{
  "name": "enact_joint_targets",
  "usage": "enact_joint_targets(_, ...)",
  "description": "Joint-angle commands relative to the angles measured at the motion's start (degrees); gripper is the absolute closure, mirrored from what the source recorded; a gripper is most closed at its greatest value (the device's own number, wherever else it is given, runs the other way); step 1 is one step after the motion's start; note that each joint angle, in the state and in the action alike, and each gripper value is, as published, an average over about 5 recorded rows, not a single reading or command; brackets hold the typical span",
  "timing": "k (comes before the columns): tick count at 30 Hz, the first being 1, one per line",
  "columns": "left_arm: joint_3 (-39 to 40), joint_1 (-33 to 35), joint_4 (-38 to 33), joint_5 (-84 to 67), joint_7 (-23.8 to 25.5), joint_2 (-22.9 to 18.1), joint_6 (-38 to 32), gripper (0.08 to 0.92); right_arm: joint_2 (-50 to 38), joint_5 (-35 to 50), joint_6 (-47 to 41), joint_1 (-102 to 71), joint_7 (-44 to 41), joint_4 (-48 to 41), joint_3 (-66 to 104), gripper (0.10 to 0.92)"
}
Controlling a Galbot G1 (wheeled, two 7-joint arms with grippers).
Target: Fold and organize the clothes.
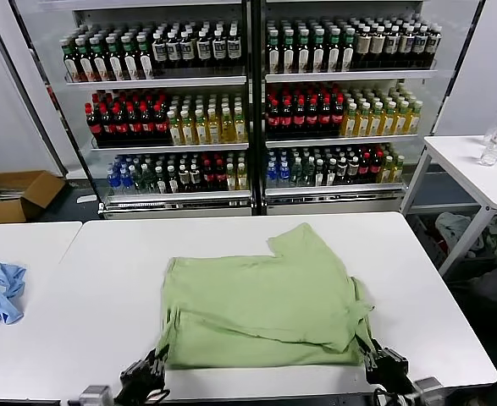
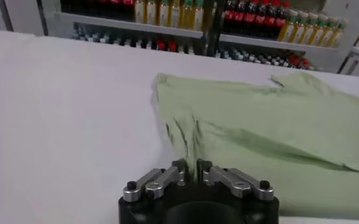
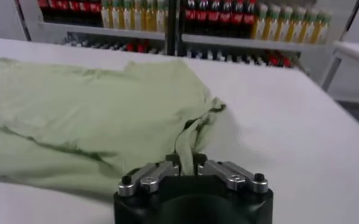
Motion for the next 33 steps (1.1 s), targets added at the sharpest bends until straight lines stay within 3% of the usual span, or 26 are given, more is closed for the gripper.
enact_joint_targets(1,-3.11,-14.03,2.17,-2.65,-1.1,6.63,0.18,0.509,-3.86,9.93,-4.9,21.87,5.59,-4.29,-3.6,0.498)
enact_joint_targets(8,9.11,-41.9,27.78,-6.74,-1.61,7.44,3.05,0.31,0.67,12.81,-10.42,58.45,7.62,-33.66,-27.86,0.299)
enact_joint_targets(13,17.38,-54.94,41.96,-5.01,-1.28,5.47,3.22,0.195,6.45,13.92,-10.16,73.77,6.0,-52.26,-35.74,0.21)
enact_joint_targets(16,19.84,-59.62,47.97,-3.9,-1.16,4.27,2.52,0.18,8.7,14.23,-9.32,77.76,4.84,-58.86,-37.83,0.204)
enact_joint_targets(23,21.28,-62.56,54.42,-2.98,-1.6,2.82,3.09,0.177,13.35,12.89,-8.32,81.22,3.03,-69.87,-39.77,0.203)
enact_joint_targets(33,20.28,-57.73,52.34,-4.99,-1.76,3.73,5.98,0.177,17.31,12.42,-10.24,80.13,1.22,-76.24,-41.95,0.203)
